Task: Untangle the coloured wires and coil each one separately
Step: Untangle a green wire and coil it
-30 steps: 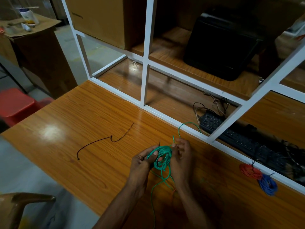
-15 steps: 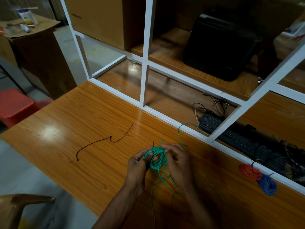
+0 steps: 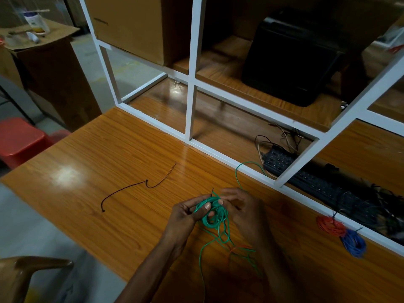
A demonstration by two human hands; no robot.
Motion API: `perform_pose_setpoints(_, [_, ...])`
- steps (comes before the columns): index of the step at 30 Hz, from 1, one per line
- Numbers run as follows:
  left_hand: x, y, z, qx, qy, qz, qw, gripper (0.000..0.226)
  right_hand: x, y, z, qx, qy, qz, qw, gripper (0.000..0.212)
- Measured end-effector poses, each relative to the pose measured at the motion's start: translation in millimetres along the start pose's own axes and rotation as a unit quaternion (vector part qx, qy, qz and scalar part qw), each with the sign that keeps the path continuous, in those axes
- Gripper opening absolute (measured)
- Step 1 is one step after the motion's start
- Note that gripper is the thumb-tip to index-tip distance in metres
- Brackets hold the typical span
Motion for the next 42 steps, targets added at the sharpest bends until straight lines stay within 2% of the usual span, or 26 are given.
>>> perform_pose_setpoints(5, [-4.6,0.4,-2.0,-0.018,0.003,0.013,1.0,0.027,-10.2,-12.8,-1.2,0.132,-0.05,-0.093,0.986,0.025])
perform_pose_setpoints(11, [-8.0,0.3,-6.0,-0.035,-0.009,0.013,0.999,0.027,-17.9,-14.5,-2.3,0.138,-0.102,-0.092,0.981,0.03])
perform_pose_setpoints(14, [-4.8,-9.5,-2.2,-0.016,0.02,-0.006,1.0,0.023,-16.3,-11.7,-0.8,0.077,-0.103,-0.046,0.991,0.027])
perform_pose_setpoints(18, [5.1,-17.9,6.1,0.013,0.093,-0.035,0.995,0.021,-7.0,-1.7,-4.0,-0.015,-0.052,0.016,0.998,0.019])
perform_pose_setpoints(23, [6.4,-14.4,11.2,0.013,0.1,-0.07,0.992,0.027,-5.0,19.0,-11.5,-0.031,-0.056,-0.121,0.991,0.031])
perform_pose_setpoints(29, [5.0,-16.1,12.0,0.035,0.123,-0.113,0.985,0.024,-5.5,19.7,-14.6,-0.095,-0.105,-0.115,0.983,0.042])
perform_pose_setpoints(33, [8.0,-7.4,15.6,0.036,0.131,-0.14,0.981,0.025,-6.3,19.9,-22.1,-0.185,-0.097,-0.009,0.978,0.028])
perform_pose_setpoints(36, [10.3,-5.0,15.8,0.025,0.133,-0.136,0.981,0.028,-4.7,14.6,-26.1,-0.278,-0.09,0.095,0.952,0.023])
perform_pose_setpoints(42, [9.7,-1.3,13.3,0.002,0.13,-0.132,0.983,0.028,-0.9,12.0,-31.1,-0.379,-0.085,0.25,0.887,0.016])
Point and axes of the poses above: each hand's wrist, its own z-axis towards the middle knuckle, its own x-axis out of the back of the hand, y = z × x, the point moved 7 cm from there along z, towards the middle knuckle, and after that the axes turned 15 degrees about y, right-handed, at the moved point
